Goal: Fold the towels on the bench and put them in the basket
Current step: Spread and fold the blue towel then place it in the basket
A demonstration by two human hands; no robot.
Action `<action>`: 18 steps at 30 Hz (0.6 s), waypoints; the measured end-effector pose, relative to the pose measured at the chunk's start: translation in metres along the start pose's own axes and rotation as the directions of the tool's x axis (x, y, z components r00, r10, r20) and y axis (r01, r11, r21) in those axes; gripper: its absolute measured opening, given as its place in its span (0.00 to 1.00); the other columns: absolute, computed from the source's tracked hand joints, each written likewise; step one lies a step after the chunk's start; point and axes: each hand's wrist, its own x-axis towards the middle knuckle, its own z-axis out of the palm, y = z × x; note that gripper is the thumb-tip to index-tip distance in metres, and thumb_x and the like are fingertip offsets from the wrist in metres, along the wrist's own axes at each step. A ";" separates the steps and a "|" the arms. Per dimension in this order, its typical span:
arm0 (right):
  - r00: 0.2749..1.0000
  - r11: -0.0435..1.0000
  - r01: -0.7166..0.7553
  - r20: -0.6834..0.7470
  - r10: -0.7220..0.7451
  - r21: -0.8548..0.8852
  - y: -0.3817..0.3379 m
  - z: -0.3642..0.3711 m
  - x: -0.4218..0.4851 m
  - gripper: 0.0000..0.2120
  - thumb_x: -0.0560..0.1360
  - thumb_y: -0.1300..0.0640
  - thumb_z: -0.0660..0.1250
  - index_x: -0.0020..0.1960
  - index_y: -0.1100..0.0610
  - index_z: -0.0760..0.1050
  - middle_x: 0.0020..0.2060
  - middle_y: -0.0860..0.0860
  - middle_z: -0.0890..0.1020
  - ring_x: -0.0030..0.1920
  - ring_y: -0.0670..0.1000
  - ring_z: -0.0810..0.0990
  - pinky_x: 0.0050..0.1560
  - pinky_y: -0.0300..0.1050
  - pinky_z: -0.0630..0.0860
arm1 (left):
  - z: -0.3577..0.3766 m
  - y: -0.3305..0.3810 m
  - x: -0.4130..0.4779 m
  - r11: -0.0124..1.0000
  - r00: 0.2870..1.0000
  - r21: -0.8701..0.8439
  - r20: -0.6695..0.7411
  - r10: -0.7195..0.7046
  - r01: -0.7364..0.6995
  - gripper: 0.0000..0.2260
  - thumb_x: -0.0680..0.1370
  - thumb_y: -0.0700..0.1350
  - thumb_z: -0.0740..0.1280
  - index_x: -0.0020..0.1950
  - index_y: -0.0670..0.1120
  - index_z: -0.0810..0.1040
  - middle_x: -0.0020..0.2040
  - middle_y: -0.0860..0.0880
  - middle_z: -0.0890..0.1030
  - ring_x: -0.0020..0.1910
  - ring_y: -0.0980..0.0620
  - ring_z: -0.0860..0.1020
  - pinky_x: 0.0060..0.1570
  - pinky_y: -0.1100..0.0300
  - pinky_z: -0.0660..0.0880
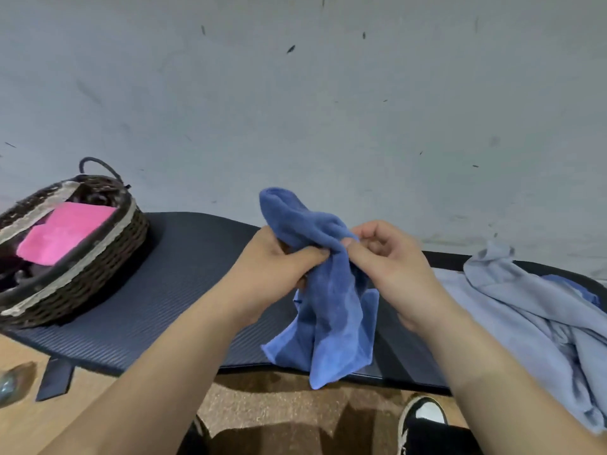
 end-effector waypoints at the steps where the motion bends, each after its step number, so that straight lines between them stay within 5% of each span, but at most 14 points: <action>1: 1.000 1.000 0.010 -0.003 -0.010 -0.009 0.002 0.003 0.001 0.05 0.79 0.58 0.73 0.48 0.58 0.79 0.36 0.52 0.83 0.38 0.49 0.81 0.40 0.44 0.75 | -0.004 -0.006 0.001 0.998 0.997 0.064 -0.067 0.031 -0.027 0.06 0.78 0.38 0.73 0.52 0.47 0.85 0.44 0.45 0.88 0.45 0.50 0.87 0.42 0.50 0.84; 3: 0.999 0.999 0.018 -0.030 -0.019 -0.027 0.005 0.007 0.004 0.06 0.79 0.59 0.73 0.46 0.59 0.78 0.33 0.51 0.80 0.35 0.48 0.77 0.37 0.40 0.73 | -0.014 -0.015 0.003 0.989 0.987 0.127 -0.137 0.088 -0.070 0.04 0.76 0.41 0.77 0.48 0.49 0.85 0.39 0.50 0.87 0.39 0.53 0.86 0.35 0.56 0.80; 6: 0.997 0.999 -0.001 -0.076 -0.002 -0.049 0.007 0.010 0.010 0.06 0.78 0.61 0.72 0.45 0.60 0.76 0.33 0.53 0.79 0.35 0.50 0.76 0.37 0.43 0.72 | -0.027 -0.021 0.003 0.985 0.984 0.144 -0.137 0.117 -0.097 0.09 0.73 0.45 0.79 0.51 0.48 0.84 0.43 0.50 0.87 0.45 0.51 0.86 0.40 0.56 0.82; 9: 0.996 0.993 -0.033 -0.088 0.023 -0.111 0.010 0.014 0.015 0.08 0.77 0.65 0.71 0.41 0.59 0.74 0.31 0.51 0.77 0.33 0.49 0.74 0.36 0.44 0.70 | -0.032 -0.022 -0.001 0.980 0.978 0.100 -0.101 0.181 -0.171 0.09 0.74 0.37 0.76 0.50 0.37 0.79 0.42 0.54 0.83 0.43 0.55 0.82 0.43 0.63 0.79; 11: 0.994 0.984 -0.054 -0.104 0.037 -0.168 0.014 0.017 0.018 0.10 0.75 0.66 0.69 0.38 0.59 0.72 0.27 0.47 0.75 0.29 0.46 0.72 0.33 0.39 0.69 | -0.033 -0.027 -0.003 0.977 0.978 0.114 -0.088 0.190 -0.180 0.09 0.73 0.30 0.74 0.42 0.33 0.73 0.35 0.54 0.78 0.35 0.55 0.76 0.37 0.63 0.74; 14: 0.986 0.972 -0.084 -0.161 0.048 -0.219 0.018 0.017 0.022 0.08 0.74 0.64 0.67 0.39 0.58 0.70 0.24 0.45 0.71 0.26 0.45 0.67 0.29 0.38 0.66 | -0.034 -0.031 -0.005 0.969 0.974 0.188 -0.127 0.186 -0.160 0.16 0.70 0.34 0.78 0.37 0.39 0.69 0.31 0.43 0.73 0.31 0.53 0.69 0.31 0.61 0.69; 18: 0.974 0.942 -0.106 -0.224 0.034 -0.319 0.022 0.008 0.026 0.06 0.74 0.58 0.70 0.42 0.57 0.73 0.26 0.46 0.74 0.27 0.45 0.69 0.31 0.41 0.67 | -0.039 -0.033 -0.004 0.959 0.977 0.255 -0.135 0.164 -0.126 0.18 0.66 0.46 0.84 0.40 0.47 0.74 0.32 0.54 0.75 0.31 0.56 0.69 0.32 0.63 0.69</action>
